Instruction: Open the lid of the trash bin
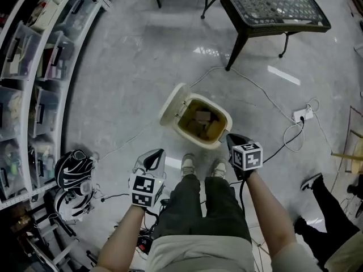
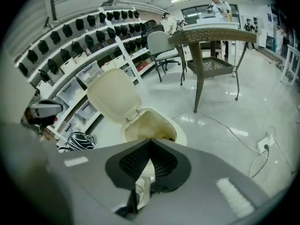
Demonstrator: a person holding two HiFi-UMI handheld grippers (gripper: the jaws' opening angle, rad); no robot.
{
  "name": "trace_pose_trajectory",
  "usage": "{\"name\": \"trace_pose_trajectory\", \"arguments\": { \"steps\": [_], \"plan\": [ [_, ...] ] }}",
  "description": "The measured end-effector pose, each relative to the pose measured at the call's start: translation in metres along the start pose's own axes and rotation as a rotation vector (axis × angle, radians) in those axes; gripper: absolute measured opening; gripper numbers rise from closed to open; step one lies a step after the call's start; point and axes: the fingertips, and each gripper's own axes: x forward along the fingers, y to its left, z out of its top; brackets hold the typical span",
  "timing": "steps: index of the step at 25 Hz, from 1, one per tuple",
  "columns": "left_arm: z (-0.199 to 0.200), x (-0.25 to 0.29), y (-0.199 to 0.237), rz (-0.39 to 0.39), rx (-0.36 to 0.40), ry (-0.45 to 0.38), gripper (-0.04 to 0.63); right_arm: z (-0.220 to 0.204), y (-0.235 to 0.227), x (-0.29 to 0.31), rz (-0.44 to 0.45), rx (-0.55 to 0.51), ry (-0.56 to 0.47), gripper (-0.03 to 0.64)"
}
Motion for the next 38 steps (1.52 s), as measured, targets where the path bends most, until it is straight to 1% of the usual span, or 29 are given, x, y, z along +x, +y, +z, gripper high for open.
{"name": "trace_pose_trajectory", "arguments": {
  "steps": [5,9,14,19,22,24,30,35,38],
  "plan": [
    [0.062,-0.044,-0.001,0.007,0.023,-0.073,0.002,0.051,0.035,-0.075,0.023,-0.031,-0.085,0.003],
    [0.107,-0.083,0.000,0.018,0.047,-0.132,0.002,0.088,0.071,-0.137,0.044,-0.029,-0.169,0.003],
    [0.153,-0.132,-0.002,0.030,0.069,-0.195,0.002,0.131,0.103,-0.210,0.045,-0.113,-0.255,0.003],
    [0.190,-0.177,-0.009,0.051,0.123,-0.258,0.002,0.178,0.133,-0.281,0.053,-0.177,-0.369,0.003],
    [0.210,-0.201,-0.014,0.029,0.084,-0.300,0.002,0.203,0.155,-0.323,0.056,-0.221,-0.452,0.003],
    [0.226,-0.218,-0.019,0.016,0.081,-0.334,0.002,0.217,0.171,-0.351,0.057,-0.255,-0.505,0.003],
    [0.269,-0.261,-0.037,0.018,0.180,-0.424,0.002,0.244,0.213,-0.417,0.073,-0.312,-0.635,0.003],
    [0.299,-0.294,-0.054,0.024,0.281,-0.479,0.002,0.247,0.231,-0.450,0.084,-0.346,-0.680,0.003],
    [0.313,-0.312,-0.064,0.035,0.324,-0.508,0.002,0.242,0.234,-0.453,0.072,-0.391,-0.679,0.003]
  ]
}}
